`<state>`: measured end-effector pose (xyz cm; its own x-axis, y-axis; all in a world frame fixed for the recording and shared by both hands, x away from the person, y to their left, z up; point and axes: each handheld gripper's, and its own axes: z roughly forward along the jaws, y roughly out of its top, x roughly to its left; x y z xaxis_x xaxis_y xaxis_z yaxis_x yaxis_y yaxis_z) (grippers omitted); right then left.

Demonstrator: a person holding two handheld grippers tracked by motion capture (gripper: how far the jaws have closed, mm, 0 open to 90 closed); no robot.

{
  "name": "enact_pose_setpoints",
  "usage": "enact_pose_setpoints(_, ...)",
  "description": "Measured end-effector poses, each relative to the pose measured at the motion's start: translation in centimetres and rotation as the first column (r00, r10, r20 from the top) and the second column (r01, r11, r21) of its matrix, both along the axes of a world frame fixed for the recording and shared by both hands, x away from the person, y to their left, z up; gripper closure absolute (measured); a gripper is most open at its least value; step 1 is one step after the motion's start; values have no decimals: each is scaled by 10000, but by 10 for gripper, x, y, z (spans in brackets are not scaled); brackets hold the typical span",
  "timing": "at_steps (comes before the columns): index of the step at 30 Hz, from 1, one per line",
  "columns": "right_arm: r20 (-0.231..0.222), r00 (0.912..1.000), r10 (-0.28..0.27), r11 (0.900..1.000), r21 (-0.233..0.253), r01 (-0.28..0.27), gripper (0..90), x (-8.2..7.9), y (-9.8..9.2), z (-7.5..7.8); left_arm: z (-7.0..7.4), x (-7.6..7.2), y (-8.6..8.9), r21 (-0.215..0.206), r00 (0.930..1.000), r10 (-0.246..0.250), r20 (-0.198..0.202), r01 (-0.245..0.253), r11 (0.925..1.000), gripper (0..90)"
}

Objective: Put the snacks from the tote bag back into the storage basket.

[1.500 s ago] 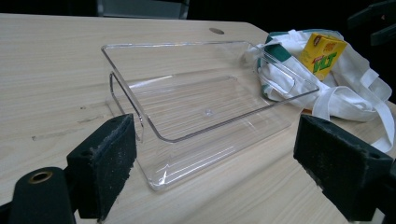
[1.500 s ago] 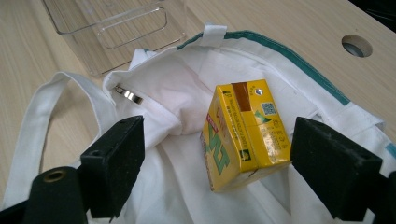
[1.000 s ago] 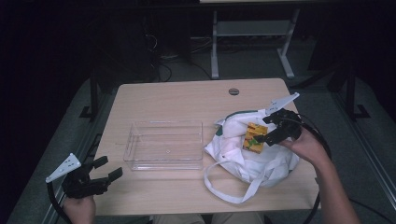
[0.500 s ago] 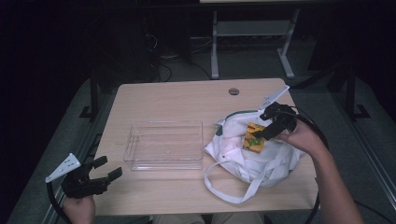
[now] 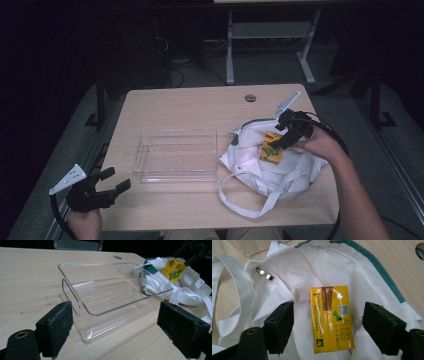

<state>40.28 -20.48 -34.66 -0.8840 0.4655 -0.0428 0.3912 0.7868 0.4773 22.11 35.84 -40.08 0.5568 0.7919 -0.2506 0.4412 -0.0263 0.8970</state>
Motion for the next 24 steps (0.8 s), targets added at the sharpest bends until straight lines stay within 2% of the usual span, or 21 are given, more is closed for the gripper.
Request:
enact_pose_setpoints(10,-203,9998,45,9996,-271,-51,276,4,1,-4,0,0,0,15,10000,1,9,-1,10000,126)
enact_pose_setpoints(24,-507,9981,344,9955,-863,-387,358,11,8,-8,0,0,0,15,10000,2,12,-2,10000,126)
